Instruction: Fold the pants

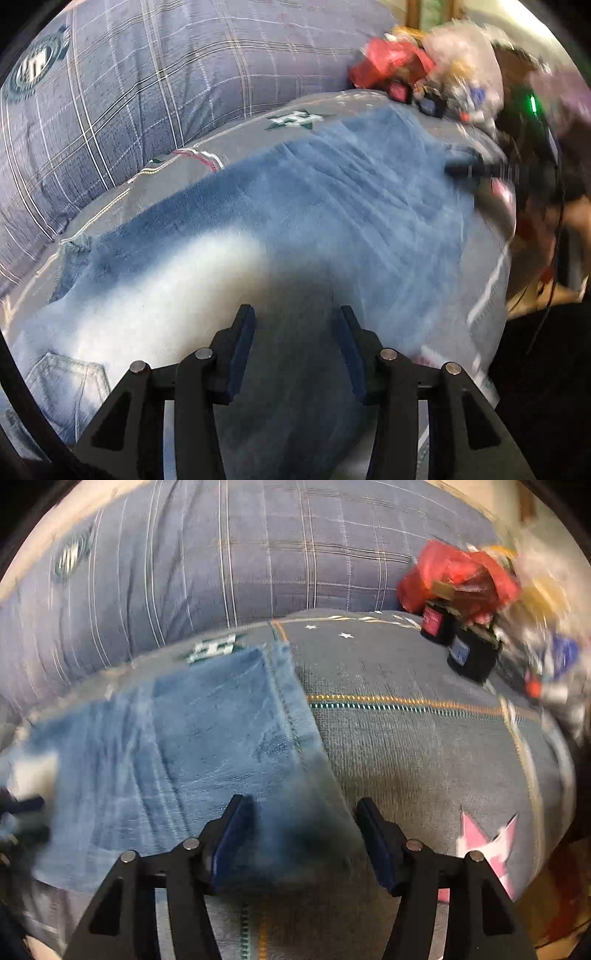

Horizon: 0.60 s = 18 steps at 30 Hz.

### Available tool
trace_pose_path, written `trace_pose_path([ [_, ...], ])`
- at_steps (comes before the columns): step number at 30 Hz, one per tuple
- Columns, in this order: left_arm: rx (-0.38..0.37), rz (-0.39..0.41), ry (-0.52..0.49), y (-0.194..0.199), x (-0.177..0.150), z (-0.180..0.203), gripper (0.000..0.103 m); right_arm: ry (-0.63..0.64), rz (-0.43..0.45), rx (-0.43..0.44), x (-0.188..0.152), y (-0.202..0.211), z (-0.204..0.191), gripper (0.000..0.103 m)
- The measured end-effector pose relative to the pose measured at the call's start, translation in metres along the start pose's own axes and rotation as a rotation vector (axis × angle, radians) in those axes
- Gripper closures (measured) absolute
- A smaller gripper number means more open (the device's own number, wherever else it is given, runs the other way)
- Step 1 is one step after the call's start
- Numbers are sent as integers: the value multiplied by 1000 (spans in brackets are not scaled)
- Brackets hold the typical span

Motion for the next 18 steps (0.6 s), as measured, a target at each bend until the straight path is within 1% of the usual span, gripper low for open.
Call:
trace_pose_path([
  [1, -9, -19, 5, 2, -2, 0, 56, -60, 0, 9, -1, 4, 7, 38],
  [3, -63, -43, 66, 4, 4, -2, 56, -160, 28, 56, 1, 16, 19, 38],
  [4, -93, -45, 99, 4, 8, -4, 56, -187, 26, 76, 1, 18, 23, 38],
  [5, -117, -33, 139, 5, 18, -7, 56, -216, 16, 99, 1, 18, 26, 38],
  [6, -119, -27, 149, 5, 28, -7, 56, -239, 8, 117, 1, 19, 28, 38],
  [8, -120, -22, 150, 0, 46, -7, 56, -277, -6, 137, 0, 17, 32, 38],
  [10, -124, -17, 129, -10, 69, 1, 56, -310, -22, 150, -2, 15, 34, 38],
  [12, -130, -22, 109, -18, 81, 10, 56, -325, -31, 153, -1, 12, 36, 38],
  [16, -140, -52, 88, -39, 88, 30, 56, -394, -50, 211, -12, 14, 36, 38],
  [18, -147, -94, 99, -54, 83, 36, 56, -431, -51, 237, -16, 15, 35, 38],
])
Point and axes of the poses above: each gripper's, at about its wrist camera, not at the fingertips, and y roughly against the way its jaws point, z to its right, x to its top, the point moved 7 cm from there along -y, roughly the way its jaws point, and after that the axes turned 6 degrees about z, right-handed, at the moved point
